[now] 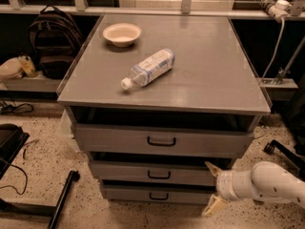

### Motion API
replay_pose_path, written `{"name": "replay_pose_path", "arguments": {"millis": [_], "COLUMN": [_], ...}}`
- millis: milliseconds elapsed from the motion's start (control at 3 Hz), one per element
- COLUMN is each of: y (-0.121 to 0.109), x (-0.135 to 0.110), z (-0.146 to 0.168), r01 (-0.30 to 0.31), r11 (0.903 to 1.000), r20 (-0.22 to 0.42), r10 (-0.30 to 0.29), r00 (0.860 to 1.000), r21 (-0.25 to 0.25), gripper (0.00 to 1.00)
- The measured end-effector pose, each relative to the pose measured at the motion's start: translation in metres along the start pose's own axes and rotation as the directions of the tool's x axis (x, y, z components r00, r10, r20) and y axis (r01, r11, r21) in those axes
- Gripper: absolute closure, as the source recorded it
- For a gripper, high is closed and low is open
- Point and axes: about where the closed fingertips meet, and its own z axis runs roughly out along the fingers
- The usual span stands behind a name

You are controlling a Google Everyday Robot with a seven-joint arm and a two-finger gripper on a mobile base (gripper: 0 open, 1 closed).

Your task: Open middle drawer

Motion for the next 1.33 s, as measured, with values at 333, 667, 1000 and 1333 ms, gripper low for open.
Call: {"name": "replay_pose_path", "arguments": {"millis": [333, 667, 1000, 1333], "y": [-0.010, -0.020, -0.020, -0.029], "x": [-0.007, -0.010, -0.007, 0.008], "z": [0.014, 0.037, 0.037, 0.035], "r01": [0.011, 0.040, 0.042, 0.054], "r11": [0.9999, 0.9992, 0.9991, 0.9975], "r20": [0.049, 0.057, 0.049, 0.013], "r10": [-0.010, -0.040, -0.043, -0.055], "r00": [0.999, 0.998, 0.998, 0.998], "r21": [-0.009, 0.003, 0.010, 0.045], "gripper": [0.00, 0.00, 0.00, 0.00]}}
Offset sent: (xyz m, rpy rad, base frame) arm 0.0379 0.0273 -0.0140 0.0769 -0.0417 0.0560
